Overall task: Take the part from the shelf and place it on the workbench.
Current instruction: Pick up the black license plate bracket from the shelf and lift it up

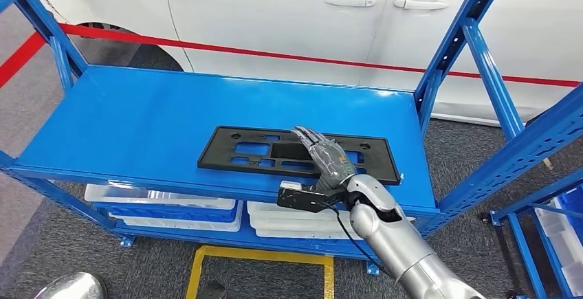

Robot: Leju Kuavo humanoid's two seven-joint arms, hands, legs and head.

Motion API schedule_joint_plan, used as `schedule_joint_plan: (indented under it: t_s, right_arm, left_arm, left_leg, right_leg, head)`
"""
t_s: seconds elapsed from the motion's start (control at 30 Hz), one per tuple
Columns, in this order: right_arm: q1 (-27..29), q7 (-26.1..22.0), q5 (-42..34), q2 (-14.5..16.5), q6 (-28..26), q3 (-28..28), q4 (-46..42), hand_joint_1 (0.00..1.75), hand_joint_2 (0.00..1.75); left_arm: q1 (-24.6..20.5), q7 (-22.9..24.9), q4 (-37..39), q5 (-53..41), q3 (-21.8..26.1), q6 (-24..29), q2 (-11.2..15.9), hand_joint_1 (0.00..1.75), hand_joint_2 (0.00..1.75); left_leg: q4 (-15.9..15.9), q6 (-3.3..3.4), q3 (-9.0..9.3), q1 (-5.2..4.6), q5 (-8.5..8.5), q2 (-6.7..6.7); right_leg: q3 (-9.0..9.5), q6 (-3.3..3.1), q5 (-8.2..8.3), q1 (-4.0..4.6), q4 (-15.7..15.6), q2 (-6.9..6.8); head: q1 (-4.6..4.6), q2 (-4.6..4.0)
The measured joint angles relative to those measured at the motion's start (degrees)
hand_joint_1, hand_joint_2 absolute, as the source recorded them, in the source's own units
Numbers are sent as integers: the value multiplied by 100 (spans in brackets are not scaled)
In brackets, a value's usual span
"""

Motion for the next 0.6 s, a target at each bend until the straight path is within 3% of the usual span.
schedule_joint_plan:
  t_s: [0.07,0.13,0.23,0.27,0.33,0.4,0.43,0.47,0.53,0.6]
  right_arm:
    - [-114,106,234,-45,-153,102,91,0,175]
    - [-194,223,485,-97,-321,201,190,0,175]
    - [-265,370,757,-164,-539,277,313,0,175]
    - [-284,412,832,-174,-615,289,344,0,175]
    - [-299,487,973,-192,-767,302,418,0,175]
    - [-289,537,1092,-215,-885,309,503,0,175]
    - [-285,549,1135,-226,-931,310,540,0,175]
    - [-283,558,1173,-236,-970,310,568,0,175]
    - [-286,575,1222,-249,-1023,304,605,0,175]
    - [-292,591,1238,-261,-1047,297,629,0,175]
  left_arm:
    - [-4,3,1,0,17,-1,0,0,0]
    - [-3,9,1,-4,32,-2,-1,0,0]
    - [-1,10,-1,-9,57,-4,0,0,0]
    - [-3,10,-1,-11,66,-5,0,0,0]
    - [0,9,-1,-19,88,-11,0,0,0]
    - [13,8,-1,-26,119,-36,0,0,0]
    - [19,2,-1,-28,136,-55,0,0,0]
    - [22,-4,-1,-32,150,-74,0,0,0]
    - [16,-14,-1,-45,172,-91,0,0,0]
    - [8,-16,-1,-57,185,-90,0,0,0]
  left_leg:
    - [40,-45,-24,-17,-21,0]
    - [43,-100,-45,-32,-15,2]
    - [153,-187,-97,-21,-107,4]
    - [358,-215,-188,-15,-235,5]
    - [1100,-260,-529,-3,-596,10]
    - [1677,-286,-811,2,-758,11]
    - [1645,-287,-801,2,-671,11]
    - [1388,-278,-681,2,-494,11]
    - [577,-236,-283,-2,-137,12]
    - [97,-179,-58,-23,-18,7]
  right_leg:
    - [271,-41,217,23,-623,2]
    - [321,-81,225,54,-752,9]
    - [346,-184,275,16,-814,3]
    - [356,-216,290,-1,-837,-1]
    - [355,-248,293,0,-841,-5]
    - [352,-254,288,4,-830,-6]
    - [353,-253,284,5,-824,-4]
    - [357,-249,280,4,-817,1]
    - [365,-225,265,8,-806,13]
    - [352,-173,256,28,-792,21]
  head:
    - [-2,0]
    - [-4,0]
    - [-5,0]
    - [-8,0]
    - [-12,0]
    - [-11,0]
    - [-11,0]
    - [-11,0]
    - [-11,0]
    - [-11,0]
